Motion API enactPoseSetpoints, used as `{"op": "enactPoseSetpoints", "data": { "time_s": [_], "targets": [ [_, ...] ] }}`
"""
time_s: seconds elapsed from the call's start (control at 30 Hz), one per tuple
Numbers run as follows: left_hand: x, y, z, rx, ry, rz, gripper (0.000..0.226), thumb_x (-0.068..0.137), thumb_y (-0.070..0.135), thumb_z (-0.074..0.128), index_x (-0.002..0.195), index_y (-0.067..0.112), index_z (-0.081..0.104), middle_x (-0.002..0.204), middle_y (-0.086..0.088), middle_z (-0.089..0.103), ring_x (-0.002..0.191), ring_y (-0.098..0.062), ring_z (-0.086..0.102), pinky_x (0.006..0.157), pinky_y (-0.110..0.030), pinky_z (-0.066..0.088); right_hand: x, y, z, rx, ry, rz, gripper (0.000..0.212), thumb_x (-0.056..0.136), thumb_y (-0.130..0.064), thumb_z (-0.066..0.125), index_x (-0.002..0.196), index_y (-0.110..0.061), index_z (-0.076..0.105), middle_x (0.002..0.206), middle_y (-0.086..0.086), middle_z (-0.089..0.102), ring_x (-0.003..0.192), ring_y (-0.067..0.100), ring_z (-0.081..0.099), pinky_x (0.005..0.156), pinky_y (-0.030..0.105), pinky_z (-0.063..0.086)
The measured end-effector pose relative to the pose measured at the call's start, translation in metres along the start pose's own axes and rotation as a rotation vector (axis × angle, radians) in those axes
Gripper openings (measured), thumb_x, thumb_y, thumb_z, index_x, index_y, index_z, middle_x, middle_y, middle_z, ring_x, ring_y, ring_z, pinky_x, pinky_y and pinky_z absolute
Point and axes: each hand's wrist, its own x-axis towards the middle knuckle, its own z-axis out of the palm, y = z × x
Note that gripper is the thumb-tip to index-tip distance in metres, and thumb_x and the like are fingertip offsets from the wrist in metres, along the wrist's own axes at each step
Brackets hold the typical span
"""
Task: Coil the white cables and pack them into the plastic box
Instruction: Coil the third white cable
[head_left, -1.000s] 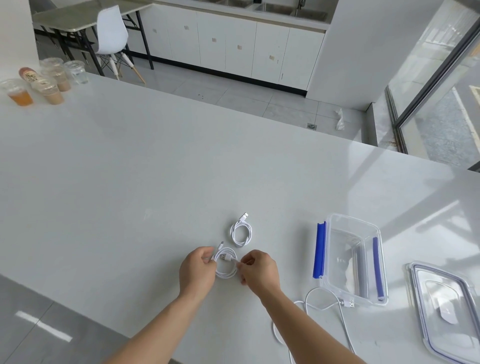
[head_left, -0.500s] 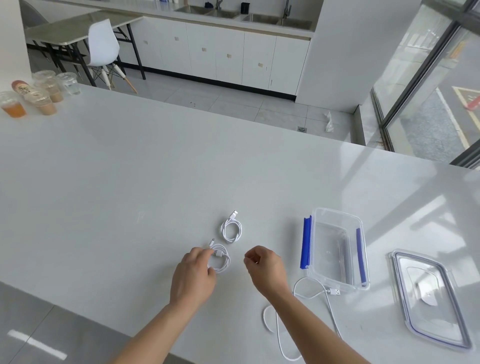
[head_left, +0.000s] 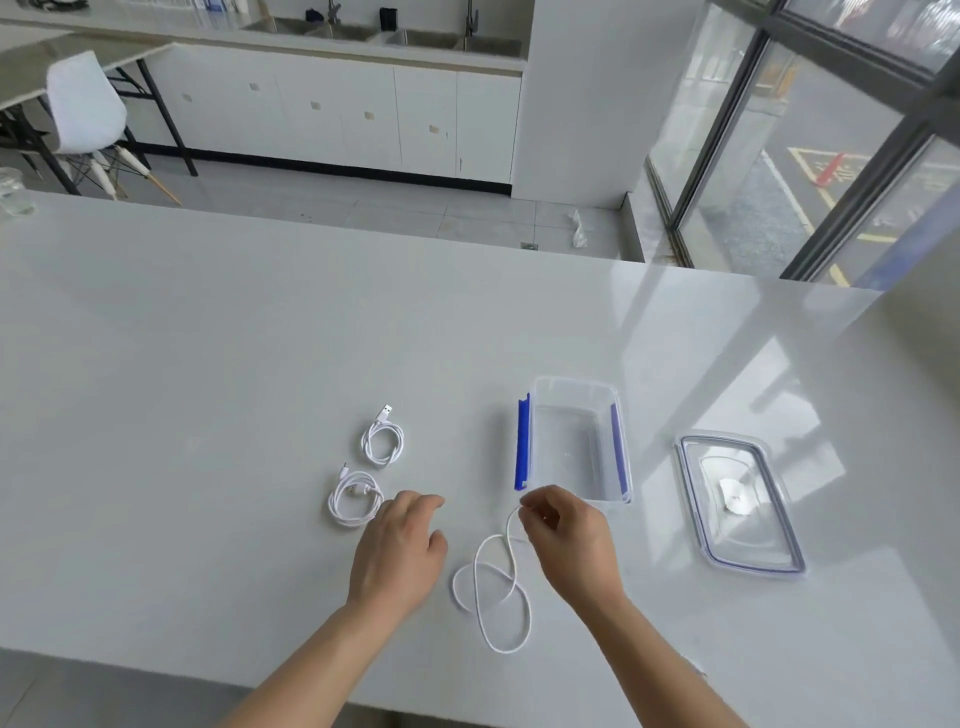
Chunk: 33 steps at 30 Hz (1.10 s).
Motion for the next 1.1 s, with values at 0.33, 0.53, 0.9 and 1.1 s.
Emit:
{"op": "enactPoseSetpoints", "data": {
  "time_s": [0.33,0.53,0.9,1.1],
  "targets": [
    [-0.020,0.043,0.035,-0.016,-0.141,-0.194,0.030,0.090,0.047,0.056,0.102,0.021,0.065,0.101,0.004,0.067,0.094,-0.020,0.064,0.078,-0.030,0.050,-0.037,0.096,-0.060,-0.226,0.021,0.193,0.014,0.091,-0.027,0.063,0.101,-0.027,0.072,0.089,-0.014,0.069,0.076,0.005,0.062,0.064,0.020,0.044],
    [-0.017,0.044,0.048,-0.016,-0.332,-0.423,0.013,0.082,0.032,0.063,0.086,0.020,0.061,0.090,0.002,0.069,0.090,-0.025,0.067,0.074,-0.029,0.051,-0.050,0.123,-0.058,-0.473,-0.050,0.107,0.025,0.092,-0.040,0.062,0.114,-0.031,0.066,0.107,-0.011,0.064,0.098,0.010,0.060,0.070,0.024,0.044],
    [-0.013,0.033,0.008,-1.340,-0.038,-0.875,0.016,0.089,-0.005,0.048,0.080,0.005,0.054,0.060,-0.010,0.051,0.052,-0.025,0.055,0.044,-0.027,0.052,-0.038,0.153,-0.064,-0.705,0.009,0.122,0.017,0.091,-0.018,0.049,0.084,-0.021,0.064,0.087,-0.005,0.059,0.085,0.020,0.055,0.065,0.036,0.054],
    [-0.012,0.053,-0.011,-1.465,-0.205,-0.680,0.025,0.103,0.022,0.046,0.108,0.004,0.064,0.057,0.000,0.034,0.039,-0.011,0.026,0.039,-0.024,0.027,-0.038,0.113,-0.051,-0.456,0.096,-0.027,0.018,0.084,-0.018,0.071,0.102,-0.022,0.073,0.099,-0.004,0.067,0.095,0.023,0.064,0.072,0.034,0.052]
  ]
}}
